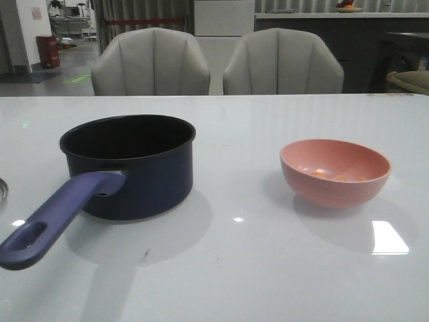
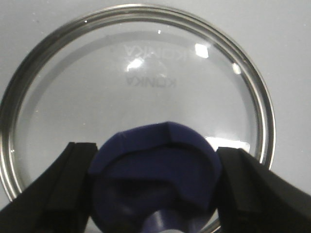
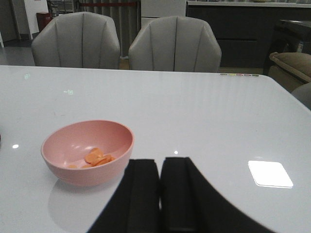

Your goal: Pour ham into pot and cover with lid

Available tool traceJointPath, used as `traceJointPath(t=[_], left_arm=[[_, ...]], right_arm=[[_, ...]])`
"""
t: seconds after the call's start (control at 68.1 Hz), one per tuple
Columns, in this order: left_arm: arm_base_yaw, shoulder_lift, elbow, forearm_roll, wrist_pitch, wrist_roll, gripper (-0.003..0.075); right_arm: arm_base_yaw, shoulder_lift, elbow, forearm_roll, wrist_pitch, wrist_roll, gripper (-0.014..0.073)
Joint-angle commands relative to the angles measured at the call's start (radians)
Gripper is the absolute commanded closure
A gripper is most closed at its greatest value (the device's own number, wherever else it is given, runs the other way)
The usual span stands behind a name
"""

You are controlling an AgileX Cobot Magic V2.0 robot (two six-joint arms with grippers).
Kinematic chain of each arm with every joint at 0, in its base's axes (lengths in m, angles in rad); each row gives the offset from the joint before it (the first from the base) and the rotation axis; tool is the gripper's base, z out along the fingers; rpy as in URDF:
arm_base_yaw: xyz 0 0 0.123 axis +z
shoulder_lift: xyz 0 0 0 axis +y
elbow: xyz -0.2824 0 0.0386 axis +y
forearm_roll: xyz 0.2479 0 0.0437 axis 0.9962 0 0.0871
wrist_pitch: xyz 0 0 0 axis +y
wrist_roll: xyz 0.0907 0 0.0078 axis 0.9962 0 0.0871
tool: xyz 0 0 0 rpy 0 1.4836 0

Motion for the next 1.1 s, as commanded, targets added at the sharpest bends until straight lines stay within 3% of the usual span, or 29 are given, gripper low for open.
traceJointPath(t=[0.0,0.073,0.264,0.323,0.881,1.087], left_arm=[[-0.006,-0.031,-0.026,-0.017,-0.028,-0.002,0.0413],[-0.006,-0.022,-0.026,-0.017,-0.023,-0.002,0.0374],[-0.006,-0.015,-0.028,-0.019,-0.011,-0.002,0.0129],[-0.007,-0.015,-0.037,-0.019,0.004,-0.002,0.0091],[-0.067,-0.255,-0.061,0.011,-0.005,-0.002,0.0100],[-0.153,-0.480,0.046,0.025,-0.128,-0.002,0.0103]], right_arm=[[-0.008,-0.018,-0.005,-0.012,-0.086,-0.006,0.0439],[-0.008,-0.018,-0.005,-0.012,-0.086,-0.006,0.0439],[-0.008,-0.018,-0.005,-0.012,-0.086,-0.006,0.0439],[-0.008,-0.018,-0.005,-0.012,-0.086,-0.006,0.0439],[-0.008,-0.018,-0.005,-0.012,-0.086,-0.006,0.0439],[-0.008,-0.018,-0.005,-0.012,-0.086,-0.006,0.0439]])
